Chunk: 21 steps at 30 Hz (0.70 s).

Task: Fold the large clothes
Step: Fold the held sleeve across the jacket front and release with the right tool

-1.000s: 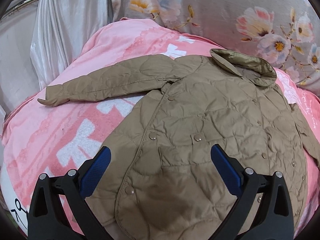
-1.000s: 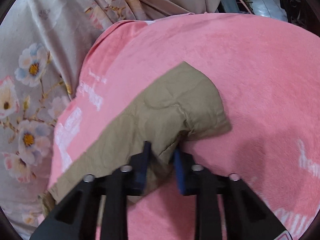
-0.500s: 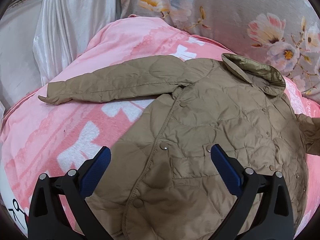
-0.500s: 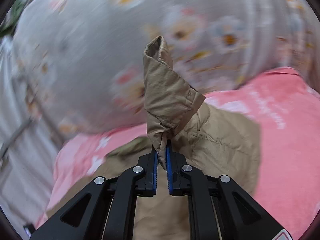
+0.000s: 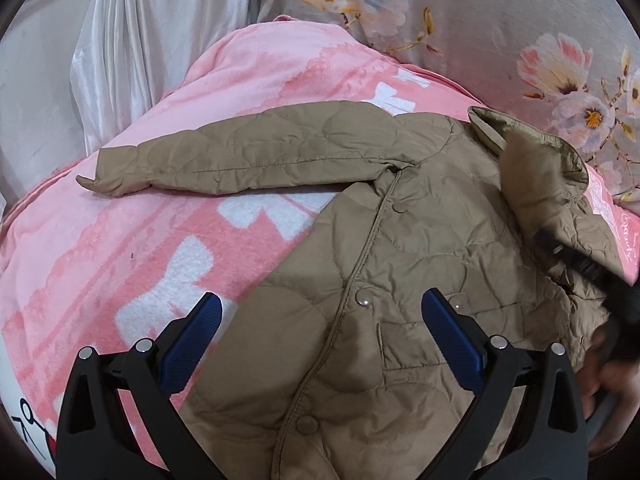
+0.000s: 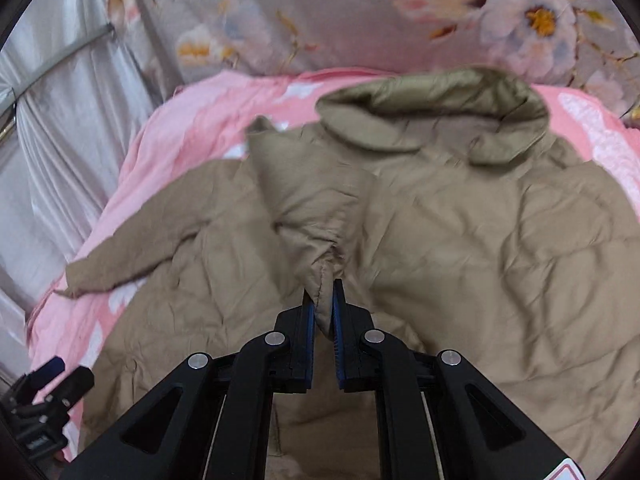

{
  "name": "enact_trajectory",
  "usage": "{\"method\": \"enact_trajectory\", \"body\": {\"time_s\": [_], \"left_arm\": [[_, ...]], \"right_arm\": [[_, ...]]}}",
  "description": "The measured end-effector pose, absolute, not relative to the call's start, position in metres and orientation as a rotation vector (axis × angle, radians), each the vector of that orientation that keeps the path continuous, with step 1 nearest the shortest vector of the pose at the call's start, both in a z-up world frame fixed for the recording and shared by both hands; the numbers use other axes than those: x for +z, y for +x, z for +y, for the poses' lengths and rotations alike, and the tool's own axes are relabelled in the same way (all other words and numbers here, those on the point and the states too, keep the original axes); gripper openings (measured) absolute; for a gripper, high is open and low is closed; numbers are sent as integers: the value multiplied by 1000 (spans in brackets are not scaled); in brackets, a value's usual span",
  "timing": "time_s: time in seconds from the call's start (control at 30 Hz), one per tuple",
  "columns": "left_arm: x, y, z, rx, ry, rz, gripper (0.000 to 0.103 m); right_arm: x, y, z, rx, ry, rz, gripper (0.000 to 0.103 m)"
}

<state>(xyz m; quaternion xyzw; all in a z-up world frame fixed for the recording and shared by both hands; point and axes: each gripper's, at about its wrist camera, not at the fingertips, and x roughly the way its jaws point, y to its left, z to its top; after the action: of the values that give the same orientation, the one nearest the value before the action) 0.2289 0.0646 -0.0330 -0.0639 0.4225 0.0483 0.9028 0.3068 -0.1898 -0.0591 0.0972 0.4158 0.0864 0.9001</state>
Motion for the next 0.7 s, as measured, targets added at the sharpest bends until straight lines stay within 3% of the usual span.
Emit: {"method": "enact_trajectory", "body": {"time_s": [0.13,0.17,0.27,0.3,0.57,0.7], "left_arm": [[-33,235,61,49,-162,881,98],[-32,237,60,34,-175,885,98],[-29,247,58,-38,-258,906,98],[-28,251,58,-64,-297,912,98],[-34,292,26,-232,-466,1003,98],[-48,322,1,-333,-600,1069,98]], "right_arm": [[-67,303,-174,176,147,876,17],[-67,301,-172,184,144,876,22],[-57,282,-176,247,200,860,54],[-53,274,-178,253,210,846,59],[-38,213,-276,25,363,762,62],[-55,210,-364,-141,625,742,64]]}}
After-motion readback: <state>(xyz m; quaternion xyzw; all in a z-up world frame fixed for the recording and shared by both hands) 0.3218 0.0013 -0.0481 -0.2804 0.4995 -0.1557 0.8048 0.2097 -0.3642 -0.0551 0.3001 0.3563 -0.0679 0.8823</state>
